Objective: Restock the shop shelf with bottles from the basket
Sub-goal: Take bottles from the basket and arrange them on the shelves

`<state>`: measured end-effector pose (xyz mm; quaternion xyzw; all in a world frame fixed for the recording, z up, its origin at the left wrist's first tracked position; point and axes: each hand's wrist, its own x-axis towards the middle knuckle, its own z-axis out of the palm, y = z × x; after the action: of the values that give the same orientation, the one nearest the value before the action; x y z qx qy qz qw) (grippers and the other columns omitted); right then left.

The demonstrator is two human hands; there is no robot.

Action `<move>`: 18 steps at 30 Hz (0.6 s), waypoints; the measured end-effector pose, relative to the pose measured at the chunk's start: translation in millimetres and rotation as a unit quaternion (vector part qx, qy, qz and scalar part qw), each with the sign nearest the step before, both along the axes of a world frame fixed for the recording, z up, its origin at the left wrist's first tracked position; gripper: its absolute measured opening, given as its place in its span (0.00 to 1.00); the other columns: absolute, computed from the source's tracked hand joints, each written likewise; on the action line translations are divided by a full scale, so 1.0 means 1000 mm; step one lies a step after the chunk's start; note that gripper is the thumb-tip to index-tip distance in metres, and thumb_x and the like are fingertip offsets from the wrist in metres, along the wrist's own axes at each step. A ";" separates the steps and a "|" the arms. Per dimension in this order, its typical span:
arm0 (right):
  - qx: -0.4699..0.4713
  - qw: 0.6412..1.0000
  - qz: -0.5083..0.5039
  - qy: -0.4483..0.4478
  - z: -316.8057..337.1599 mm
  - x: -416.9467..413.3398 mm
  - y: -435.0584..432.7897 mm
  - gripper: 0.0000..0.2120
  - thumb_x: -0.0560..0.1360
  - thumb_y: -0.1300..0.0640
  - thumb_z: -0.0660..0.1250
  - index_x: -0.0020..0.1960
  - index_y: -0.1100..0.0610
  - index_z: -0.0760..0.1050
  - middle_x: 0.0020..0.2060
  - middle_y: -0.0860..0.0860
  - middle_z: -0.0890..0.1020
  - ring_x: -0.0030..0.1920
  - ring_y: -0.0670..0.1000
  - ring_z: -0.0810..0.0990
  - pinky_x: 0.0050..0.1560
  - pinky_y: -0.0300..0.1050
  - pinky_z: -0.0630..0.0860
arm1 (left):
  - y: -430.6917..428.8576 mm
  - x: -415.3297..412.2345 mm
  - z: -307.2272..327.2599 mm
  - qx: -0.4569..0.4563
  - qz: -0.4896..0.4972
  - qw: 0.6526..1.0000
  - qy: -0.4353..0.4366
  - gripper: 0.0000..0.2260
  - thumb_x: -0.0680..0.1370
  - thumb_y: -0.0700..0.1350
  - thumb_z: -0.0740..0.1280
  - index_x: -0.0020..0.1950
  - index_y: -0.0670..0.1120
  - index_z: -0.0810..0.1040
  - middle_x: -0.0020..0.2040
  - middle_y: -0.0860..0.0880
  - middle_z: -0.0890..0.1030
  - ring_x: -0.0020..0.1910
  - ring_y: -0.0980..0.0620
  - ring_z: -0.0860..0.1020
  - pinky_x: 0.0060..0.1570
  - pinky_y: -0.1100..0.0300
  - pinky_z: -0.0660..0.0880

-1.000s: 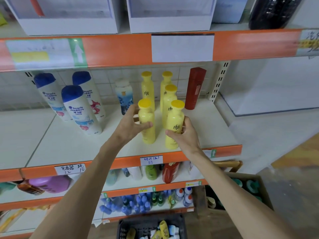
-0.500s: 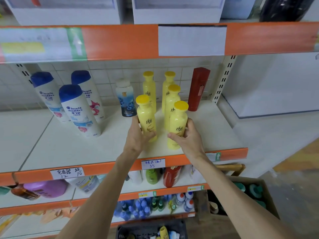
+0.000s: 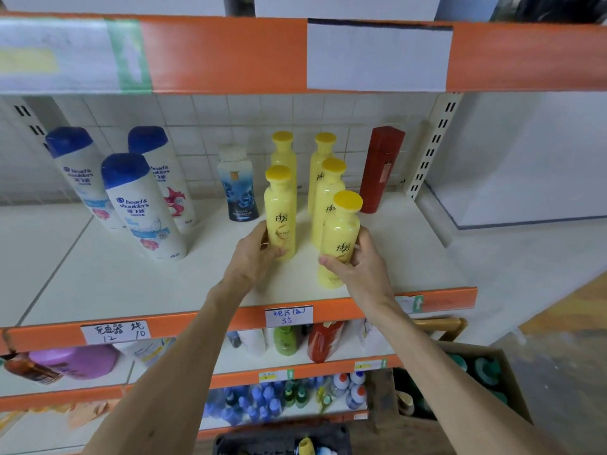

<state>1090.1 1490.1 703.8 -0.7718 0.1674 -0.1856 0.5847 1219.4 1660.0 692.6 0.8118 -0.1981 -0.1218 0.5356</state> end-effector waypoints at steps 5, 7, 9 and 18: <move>0.010 1.000 0.003 -0.006 -0.003 0.002 -0.001 0.28 0.67 0.50 0.77 0.64 0.44 0.70 0.51 0.47 0.84 0.53 0.51 0.83 0.53 0.56 0.81 | -0.005 0.013 0.001 0.009 -0.020 1.000 -0.007 0.20 0.74 0.41 0.70 0.66 0.47 0.72 0.57 0.51 0.80 0.57 0.52 0.78 0.60 0.57 0.73; 0.010 1.000 0.004 -0.006 -0.004 0.002 -0.001 0.28 0.68 0.51 0.77 0.64 0.44 0.70 0.51 0.47 0.84 0.53 0.50 0.83 0.53 0.55 0.81 | -0.006 0.016 0.001 0.012 -0.022 1.000 -0.007 0.21 0.75 0.40 0.70 0.66 0.47 0.72 0.58 0.50 0.80 0.57 0.52 0.77 0.61 0.56 0.73; 0.010 1.000 0.004 -0.008 -0.004 0.001 0.000 0.29 0.67 0.50 0.77 0.64 0.44 0.70 0.52 0.47 0.84 0.54 0.49 0.83 0.54 0.56 0.81 | -0.008 0.017 0.001 0.011 -0.022 1.000 -0.011 0.20 0.75 0.40 0.69 0.66 0.47 0.71 0.58 0.50 0.80 0.58 0.52 0.77 0.61 0.56 0.73; 0.004 1.000 0.003 -0.005 -0.005 0.001 -0.001 0.30 0.66 0.47 0.77 0.65 0.43 0.69 0.53 0.45 0.84 0.54 0.48 0.82 0.55 0.55 0.81 | -0.012 0.029 0.002 0.037 -0.031 0.999 -0.021 0.22 0.75 0.42 0.70 0.68 0.47 0.70 0.62 0.48 0.78 0.61 0.51 0.76 0.64 0.52 0.72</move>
<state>1091.1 1489.4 699.0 -0.7692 0.1625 -0.1868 0.5891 1248.0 1647.8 694.2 0.8268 -0.2299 -0.1280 0.4971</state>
